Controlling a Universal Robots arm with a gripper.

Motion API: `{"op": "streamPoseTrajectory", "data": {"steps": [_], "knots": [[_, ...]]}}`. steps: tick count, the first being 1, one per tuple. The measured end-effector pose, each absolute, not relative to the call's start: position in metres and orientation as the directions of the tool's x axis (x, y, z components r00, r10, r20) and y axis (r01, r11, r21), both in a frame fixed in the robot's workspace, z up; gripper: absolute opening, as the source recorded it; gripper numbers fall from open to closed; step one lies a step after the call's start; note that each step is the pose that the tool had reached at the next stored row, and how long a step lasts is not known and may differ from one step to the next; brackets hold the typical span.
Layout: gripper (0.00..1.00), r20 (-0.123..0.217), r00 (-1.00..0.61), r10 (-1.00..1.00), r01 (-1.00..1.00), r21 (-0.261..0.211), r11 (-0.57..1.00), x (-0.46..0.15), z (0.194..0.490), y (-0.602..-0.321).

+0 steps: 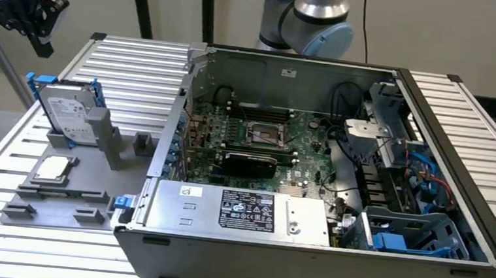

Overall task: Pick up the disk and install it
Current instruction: 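Reach for the disk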

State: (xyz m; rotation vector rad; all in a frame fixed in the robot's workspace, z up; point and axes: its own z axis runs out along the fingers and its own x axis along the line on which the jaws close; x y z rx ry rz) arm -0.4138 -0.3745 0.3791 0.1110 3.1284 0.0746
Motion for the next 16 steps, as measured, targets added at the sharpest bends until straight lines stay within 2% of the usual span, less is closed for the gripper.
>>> {"op": "streamPoseTrajectory", "data": {"steps": [16], "knots": [[0.0,-0.005,-0.998,0.063,0.063,0.048,0.997,-0.432,0.375,-0.372]]}}
